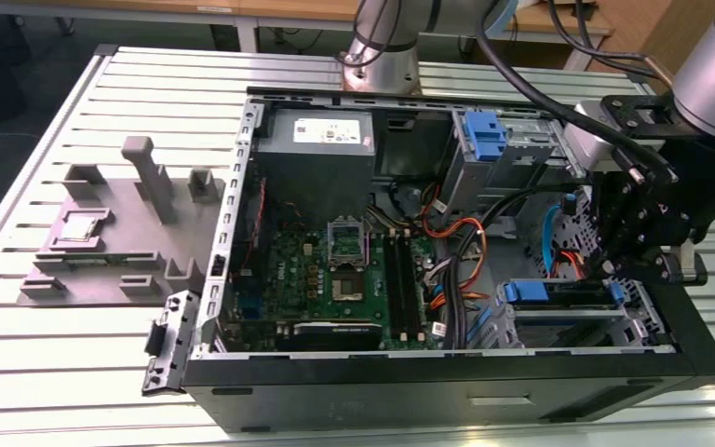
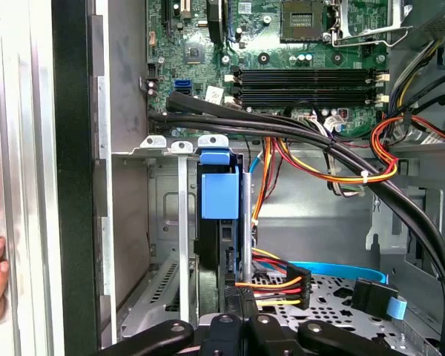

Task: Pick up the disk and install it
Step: 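Insert the first disk wire, then insert the second disk wire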

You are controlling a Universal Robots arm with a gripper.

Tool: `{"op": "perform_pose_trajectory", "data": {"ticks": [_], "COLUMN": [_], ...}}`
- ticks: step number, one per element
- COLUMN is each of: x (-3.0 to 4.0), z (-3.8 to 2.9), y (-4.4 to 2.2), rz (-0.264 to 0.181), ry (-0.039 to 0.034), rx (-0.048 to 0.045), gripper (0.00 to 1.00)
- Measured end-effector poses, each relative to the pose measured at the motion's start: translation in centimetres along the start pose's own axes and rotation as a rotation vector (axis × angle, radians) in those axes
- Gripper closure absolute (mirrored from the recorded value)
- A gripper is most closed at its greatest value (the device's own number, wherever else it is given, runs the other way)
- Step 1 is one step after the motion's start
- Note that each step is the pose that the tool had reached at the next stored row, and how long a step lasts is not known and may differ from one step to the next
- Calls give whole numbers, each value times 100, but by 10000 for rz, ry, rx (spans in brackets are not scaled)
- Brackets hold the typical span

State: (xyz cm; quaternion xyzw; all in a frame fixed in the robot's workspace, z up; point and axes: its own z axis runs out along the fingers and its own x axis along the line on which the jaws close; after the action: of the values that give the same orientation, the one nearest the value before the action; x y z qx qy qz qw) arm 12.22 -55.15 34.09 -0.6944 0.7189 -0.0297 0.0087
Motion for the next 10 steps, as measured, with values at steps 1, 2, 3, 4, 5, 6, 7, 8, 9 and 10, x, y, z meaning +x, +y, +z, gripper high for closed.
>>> {"op": "perform_pose_trajectory", "data": {"ticks": [1, 2, 3, 4, 5, 6, 7, 8, 9, 10], "x": [0, 0, 1, 1, 9, 16, 17, 17, 17, 17], "z": [0, 0, 0, 0, 1, 1, 1, 1, 1, 1], "y": [0, 0, 0, 0, 0, 0, -1, 0, -1, -1], "rz": [0, 0, 0, 0, 0, 0, 0, 0, 0, 0], "ry": [0, 0, 0, -1, 0, 0, 0, 0, 0, -1], "rx": [0, 0, 0, 0, 0, 0, 0, 0, 0, 0], "gripper": [90, 90, 90, 90, 90, 90, 90, 90, 90, 90]}}
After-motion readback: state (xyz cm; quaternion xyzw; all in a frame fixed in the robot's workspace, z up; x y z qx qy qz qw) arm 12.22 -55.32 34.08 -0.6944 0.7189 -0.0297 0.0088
